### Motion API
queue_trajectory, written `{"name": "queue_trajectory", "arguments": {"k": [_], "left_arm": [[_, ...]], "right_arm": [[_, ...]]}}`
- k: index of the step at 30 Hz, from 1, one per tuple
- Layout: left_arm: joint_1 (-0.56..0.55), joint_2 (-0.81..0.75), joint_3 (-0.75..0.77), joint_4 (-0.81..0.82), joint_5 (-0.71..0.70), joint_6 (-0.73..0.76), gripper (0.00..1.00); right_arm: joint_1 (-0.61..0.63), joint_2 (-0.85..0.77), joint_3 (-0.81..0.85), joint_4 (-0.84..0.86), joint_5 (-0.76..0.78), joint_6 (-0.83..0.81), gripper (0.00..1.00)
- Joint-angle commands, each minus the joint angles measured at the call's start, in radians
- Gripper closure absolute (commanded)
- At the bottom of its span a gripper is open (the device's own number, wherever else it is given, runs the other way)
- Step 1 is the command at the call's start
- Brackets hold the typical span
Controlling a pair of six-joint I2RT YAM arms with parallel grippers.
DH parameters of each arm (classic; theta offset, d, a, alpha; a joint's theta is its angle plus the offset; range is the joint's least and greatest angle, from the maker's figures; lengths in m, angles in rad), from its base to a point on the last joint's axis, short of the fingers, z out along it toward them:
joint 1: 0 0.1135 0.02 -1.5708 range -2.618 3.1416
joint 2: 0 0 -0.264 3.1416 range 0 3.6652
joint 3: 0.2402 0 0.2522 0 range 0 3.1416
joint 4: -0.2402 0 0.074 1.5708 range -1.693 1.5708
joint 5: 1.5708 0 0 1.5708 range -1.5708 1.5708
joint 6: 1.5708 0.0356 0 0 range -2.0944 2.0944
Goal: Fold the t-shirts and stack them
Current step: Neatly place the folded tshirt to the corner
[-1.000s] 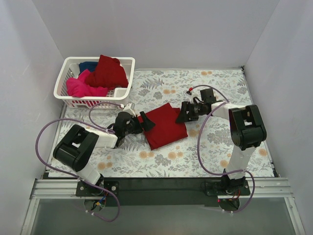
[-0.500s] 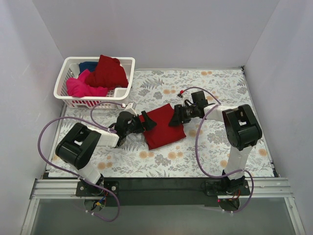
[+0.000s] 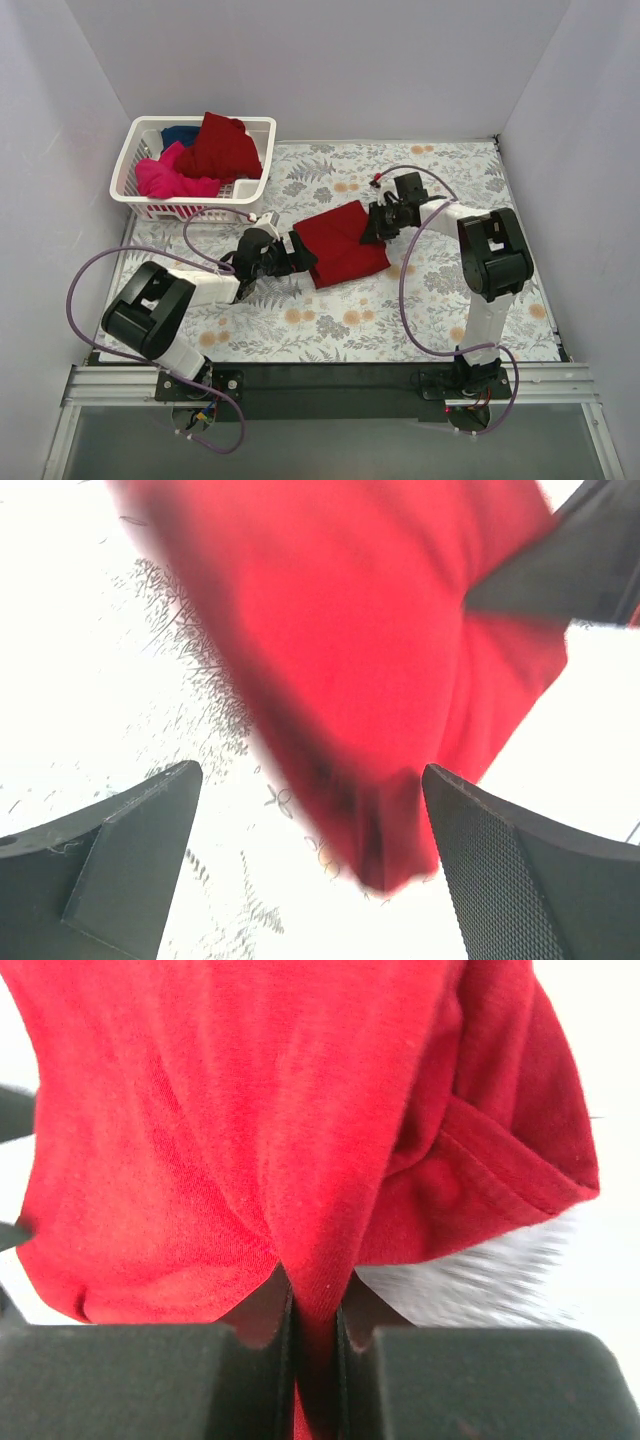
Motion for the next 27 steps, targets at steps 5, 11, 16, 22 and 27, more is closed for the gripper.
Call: {"name": "queue_trajectory", "arguments": {"k": [5, 11, 16, 22, 27], "left_arm": [[-0.006, -0.117, -0.017, -0.126, -0.06, 0.049, 0.15], [-0.006, -0.128, -0.02, -0.146, -0.063, 0.06, 0.15], [-0.006, -0.128, -0.02, -0.154, -0.063, 0.06, 0.15], [-0.006, -0.139, -0.027, -0.174, -0.069, 0.053, 0.15], [-0.006, -0.148, -0.027, -0.188, -0.077, 0.051, 0.15]], "right_arm": [[-0.138, 0.002, 0.187, -0.208, 0.318, -0.131, 0.99], [-0.231, 0.023, 0.296, -0.283, 0.444, -0.301, 0.99], [-0.291, 0.069, 0.394, -0.359, 0.512, -0.399, 0.99], [-0.363, 0.105, 0.462, -0.413, 0.662, -0.494, 0.99], [-0.429, 0.099, 0.465, -0.422, 0.701, -0.524, 0.99]]}}
